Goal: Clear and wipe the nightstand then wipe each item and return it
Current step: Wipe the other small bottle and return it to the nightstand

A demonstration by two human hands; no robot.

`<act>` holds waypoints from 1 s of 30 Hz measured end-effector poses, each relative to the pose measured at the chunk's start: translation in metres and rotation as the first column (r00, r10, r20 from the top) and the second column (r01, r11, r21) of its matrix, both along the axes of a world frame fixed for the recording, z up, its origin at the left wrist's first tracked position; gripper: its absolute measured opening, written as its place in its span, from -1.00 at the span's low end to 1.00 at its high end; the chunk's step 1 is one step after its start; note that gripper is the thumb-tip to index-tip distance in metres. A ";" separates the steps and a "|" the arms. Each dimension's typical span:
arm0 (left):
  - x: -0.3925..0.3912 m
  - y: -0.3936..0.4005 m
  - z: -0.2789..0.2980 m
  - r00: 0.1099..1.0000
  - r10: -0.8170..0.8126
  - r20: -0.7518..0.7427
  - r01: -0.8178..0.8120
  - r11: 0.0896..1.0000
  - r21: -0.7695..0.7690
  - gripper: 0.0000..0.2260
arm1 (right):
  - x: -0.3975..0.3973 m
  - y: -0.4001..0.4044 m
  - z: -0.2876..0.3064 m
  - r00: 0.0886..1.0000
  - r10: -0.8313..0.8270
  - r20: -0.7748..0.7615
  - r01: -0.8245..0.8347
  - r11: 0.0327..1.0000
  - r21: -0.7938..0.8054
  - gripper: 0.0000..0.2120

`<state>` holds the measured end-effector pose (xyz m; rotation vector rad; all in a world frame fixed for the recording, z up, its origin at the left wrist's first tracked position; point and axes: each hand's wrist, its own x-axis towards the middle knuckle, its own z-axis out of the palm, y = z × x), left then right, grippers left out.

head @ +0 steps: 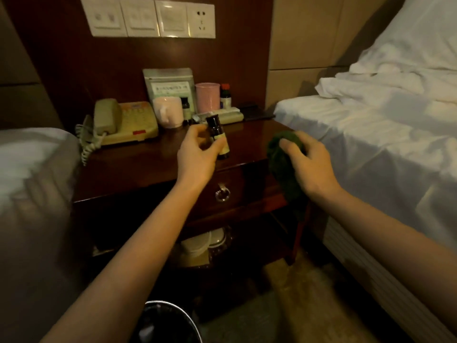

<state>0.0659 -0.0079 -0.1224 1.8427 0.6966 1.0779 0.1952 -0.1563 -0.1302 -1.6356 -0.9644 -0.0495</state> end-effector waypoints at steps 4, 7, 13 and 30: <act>0.014 0.043 0.014 0.976 0.083 -0.200 -0.069 0.995 0.076 -0.68 | -0.005 0.062 0.025 0.983 0.084 0.164 -0.081 0.996 -0.023 -0.77; 0.025 0.067 0.018 0.932 0.163 -0.324 -0.123 0.983 0.139 -0.75 | 0.002 0.101 0.022 0.877 0.043 0.478 0.128 0.939 -0.319 -0.60; 0.048 0.107 0.016 0.874 0.312 -0.372 -0.233 0.942 0.244 -0.62 | 0.020 0.137 0.003 0.838 0.099 0.536 0.289 0.754 -0.590 -0.62; 0.110 0.186 0.023 0.566 0.701 -0.433 -0.095 0.578 0.811 -0.60 | 0.047 0.168 0.003 0.821 0.181 0.541 0.202 0.795 -0.572 -0.66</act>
